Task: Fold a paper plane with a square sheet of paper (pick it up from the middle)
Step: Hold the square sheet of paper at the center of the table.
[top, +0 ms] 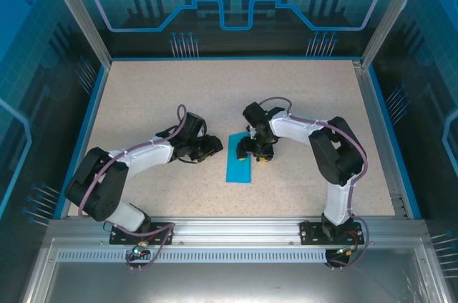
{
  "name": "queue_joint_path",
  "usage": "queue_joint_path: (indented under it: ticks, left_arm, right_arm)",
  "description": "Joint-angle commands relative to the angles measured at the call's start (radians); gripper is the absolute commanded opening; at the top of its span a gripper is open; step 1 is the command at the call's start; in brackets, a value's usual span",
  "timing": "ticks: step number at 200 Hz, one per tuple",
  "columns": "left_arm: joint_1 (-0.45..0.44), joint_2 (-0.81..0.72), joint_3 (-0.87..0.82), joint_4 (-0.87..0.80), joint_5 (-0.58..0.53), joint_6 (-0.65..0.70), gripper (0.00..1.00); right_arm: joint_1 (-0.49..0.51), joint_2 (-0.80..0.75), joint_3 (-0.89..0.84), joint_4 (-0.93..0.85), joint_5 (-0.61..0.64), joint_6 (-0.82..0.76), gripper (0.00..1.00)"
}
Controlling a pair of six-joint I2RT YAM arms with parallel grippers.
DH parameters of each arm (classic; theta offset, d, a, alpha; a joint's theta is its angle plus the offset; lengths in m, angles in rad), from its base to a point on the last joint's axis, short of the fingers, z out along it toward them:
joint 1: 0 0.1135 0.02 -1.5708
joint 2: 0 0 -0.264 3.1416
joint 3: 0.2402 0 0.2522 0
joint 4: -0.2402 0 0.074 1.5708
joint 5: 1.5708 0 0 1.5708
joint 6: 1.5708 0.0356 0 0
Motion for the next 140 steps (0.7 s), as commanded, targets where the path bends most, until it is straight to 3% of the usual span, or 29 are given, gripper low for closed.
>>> queue_joint_path:
  ticks: [1, 43, 81, 140]
  left_arm:
    - [-0.006, 0.021, 0.009, 0.012, 0.034, 0.015, 0.44]
    - [-0.007, 0.036, 0.005, 0.053, 0.073, -0.001, 0.38]
    - [-0.019, 0.076, 0.020, 0.089, 0.104, -0.026, 0.17]
    - [-0.053, 0.149, 0.083, 0.053, 0.085, -0.035, 0.11]
  right_arm:
    - [0.020, 0.059, -0.014, -0.019, 0.034, -0.003, 0.71]
    - [0.022, 0.071, -0.027, -0.007, 0.034, 0.016, 0.69]
    - [0.022, 0.072, -0.038, -0.005, 0.044, 0.015, 0.69]
    - [0.021, 0.075, -0.035, -0.012, 0.051, -0.006, 0.66]
